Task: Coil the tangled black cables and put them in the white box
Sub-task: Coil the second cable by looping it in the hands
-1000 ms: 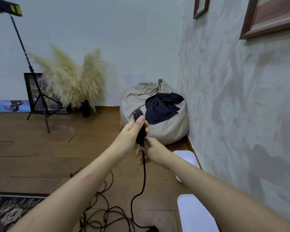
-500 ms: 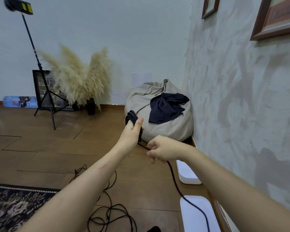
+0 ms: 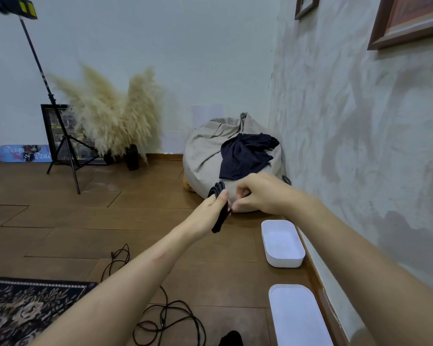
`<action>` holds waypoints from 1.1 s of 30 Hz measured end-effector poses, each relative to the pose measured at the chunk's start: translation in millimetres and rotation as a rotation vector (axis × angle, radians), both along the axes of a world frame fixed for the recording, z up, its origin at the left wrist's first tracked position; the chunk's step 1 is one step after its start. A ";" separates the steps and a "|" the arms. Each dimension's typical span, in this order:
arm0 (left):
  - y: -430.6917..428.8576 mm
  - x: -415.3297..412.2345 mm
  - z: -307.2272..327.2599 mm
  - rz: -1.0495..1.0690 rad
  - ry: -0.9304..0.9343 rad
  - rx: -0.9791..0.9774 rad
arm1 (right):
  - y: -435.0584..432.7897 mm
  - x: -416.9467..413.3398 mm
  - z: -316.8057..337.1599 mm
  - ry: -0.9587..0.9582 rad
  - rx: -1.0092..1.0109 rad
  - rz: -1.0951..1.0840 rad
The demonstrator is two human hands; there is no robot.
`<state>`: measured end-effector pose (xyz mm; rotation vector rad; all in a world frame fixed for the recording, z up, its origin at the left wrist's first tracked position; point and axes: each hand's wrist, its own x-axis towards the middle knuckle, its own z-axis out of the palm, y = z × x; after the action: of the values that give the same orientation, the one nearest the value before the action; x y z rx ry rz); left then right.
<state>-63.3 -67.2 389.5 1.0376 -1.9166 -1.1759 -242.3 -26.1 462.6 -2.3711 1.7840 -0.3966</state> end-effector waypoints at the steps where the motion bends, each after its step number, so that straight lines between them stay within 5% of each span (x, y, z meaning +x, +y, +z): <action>1: -1.9 0.4 -3.5 0.004 -0.024 -0.005 | -0.3 -4.4 1.0 0.020 0.063 0.034; 11: 10.6 -0.7 0.7 -0.185 -0.106 -0.043 | -1.5 -16.8 -12.8 -0.244 -0.245 0.033; 19: 13.6 -1.1 -1.1 -0.071 -0.088 -0.069 | -5.6 -23.3 -15.6 -0.390 -0.123 0.074; 25: 22.2 -3.6 3.4 -0.109 -0.077 -0.069 | -7.1 -22.6 -14.1 -0.483 -0.287 0.023; 33: 32.5 -4.3 8.3 -0.154 -0.067 -0.081 | -8.5 -33.7 -18.6 -0.635 -0.107 0.077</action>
<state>-67.6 -34.7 397.8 0.9106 -2.1103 -1.1495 -276.0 -34.6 444.0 -2.0313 1.3928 -1.1071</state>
